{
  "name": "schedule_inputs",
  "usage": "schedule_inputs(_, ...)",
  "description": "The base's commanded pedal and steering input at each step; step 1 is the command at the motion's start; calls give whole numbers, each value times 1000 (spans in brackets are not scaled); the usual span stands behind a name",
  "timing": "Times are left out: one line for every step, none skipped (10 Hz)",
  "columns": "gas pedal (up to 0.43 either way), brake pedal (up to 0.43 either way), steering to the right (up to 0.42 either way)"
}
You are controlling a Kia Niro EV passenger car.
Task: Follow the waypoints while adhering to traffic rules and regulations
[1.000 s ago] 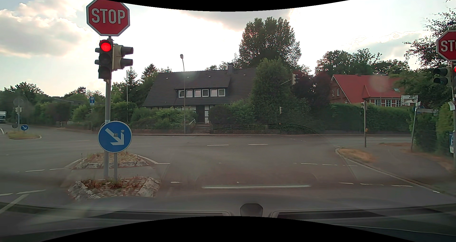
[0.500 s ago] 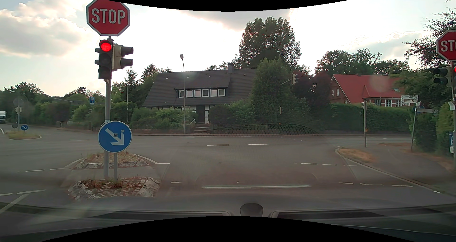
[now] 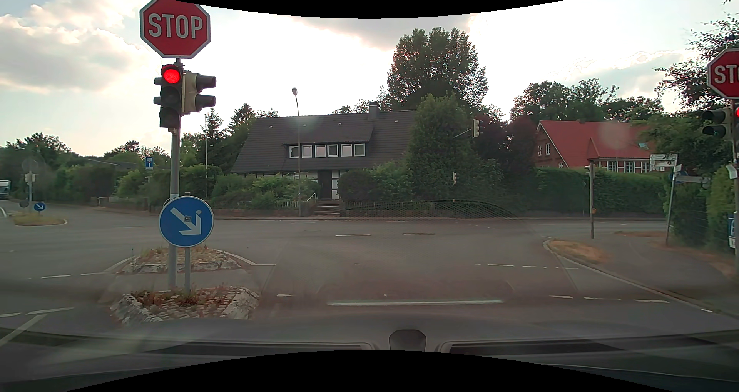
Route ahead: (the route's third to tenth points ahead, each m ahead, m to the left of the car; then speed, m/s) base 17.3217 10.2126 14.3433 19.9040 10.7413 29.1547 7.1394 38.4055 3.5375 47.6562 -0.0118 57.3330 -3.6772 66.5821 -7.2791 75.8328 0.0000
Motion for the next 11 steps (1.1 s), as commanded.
schedule_inputs(0, 250, -6)
schedule_inputs(0, 250, -6)
schedule_inputs(0, 250, -5)
schedule_inputs(0, 250, -5)
schedule_inputs(0, 250, -5)
schedule_inputs(0, 250, -5)
schedule_inputs(0, 250, -5)
schedule_inputs(0, 250, -5)
schedule_inputs(0, 250, -5)
schedule_inputs(0, 250, -6)
schedule_inputs(0, 250, -5)
